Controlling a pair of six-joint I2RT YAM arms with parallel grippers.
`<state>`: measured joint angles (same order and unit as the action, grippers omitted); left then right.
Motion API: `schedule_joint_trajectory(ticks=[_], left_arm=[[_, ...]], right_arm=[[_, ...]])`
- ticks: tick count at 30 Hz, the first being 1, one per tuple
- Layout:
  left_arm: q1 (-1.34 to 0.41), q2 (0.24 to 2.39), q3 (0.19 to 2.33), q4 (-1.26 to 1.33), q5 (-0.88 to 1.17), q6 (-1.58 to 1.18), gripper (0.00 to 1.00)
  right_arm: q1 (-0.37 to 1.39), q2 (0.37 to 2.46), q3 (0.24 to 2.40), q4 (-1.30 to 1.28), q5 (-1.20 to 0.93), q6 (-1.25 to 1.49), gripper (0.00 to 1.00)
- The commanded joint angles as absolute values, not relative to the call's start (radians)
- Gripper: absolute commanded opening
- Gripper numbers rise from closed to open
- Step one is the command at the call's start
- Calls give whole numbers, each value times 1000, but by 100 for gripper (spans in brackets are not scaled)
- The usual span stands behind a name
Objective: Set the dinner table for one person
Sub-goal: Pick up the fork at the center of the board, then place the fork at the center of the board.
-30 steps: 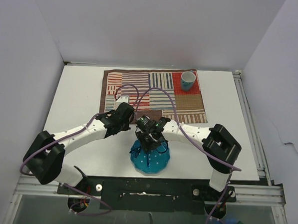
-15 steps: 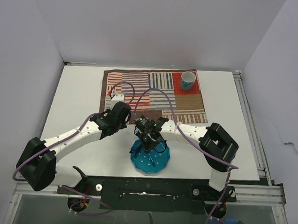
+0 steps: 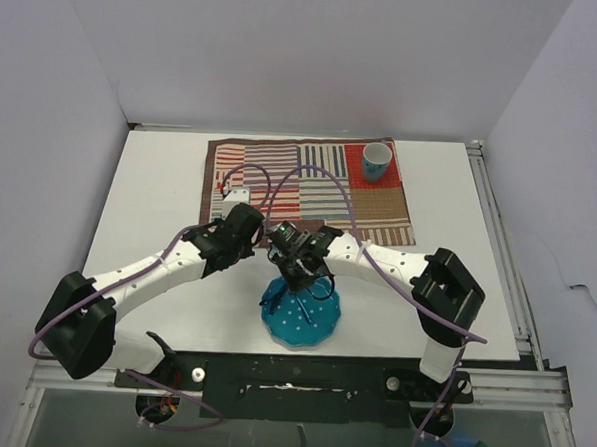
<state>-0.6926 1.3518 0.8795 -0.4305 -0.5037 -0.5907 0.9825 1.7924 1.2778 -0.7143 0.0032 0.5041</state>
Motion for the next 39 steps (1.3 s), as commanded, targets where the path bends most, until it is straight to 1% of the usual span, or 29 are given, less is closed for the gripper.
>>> schedule_joint_trajectory(ticks=[1,4,7,16,21,26,29,39], left_arm=[[-687,1355,918,-411,-529,-587,13],[-687,1361,922,-414,-528,-587,13],[-687,1356,920,-414,-525,-588,13],[-679,1360,922,-401,-511,-576,13],[-676,1384,924,-389,-495,-575,13],[-676,1392,927,-390,-493,-577,13],[-677,1389,926,-390,-495,-577,13],[-678,1388,922,-394,-490,-580,13]], right_arm=[[965,1731,1332,-726,38,474,0],[951,1738,1331,-732,49,468,0],[914,1723,1287,-722,57,462,0],[709,1564,1080,-690,49,444,0],[638,1535,1007,-661,23,427,0],[604,1572,985,-617,20,400,0],[550,1604,988,-578,17,369,0],[412,1774,1134,-540,1,281,0]])
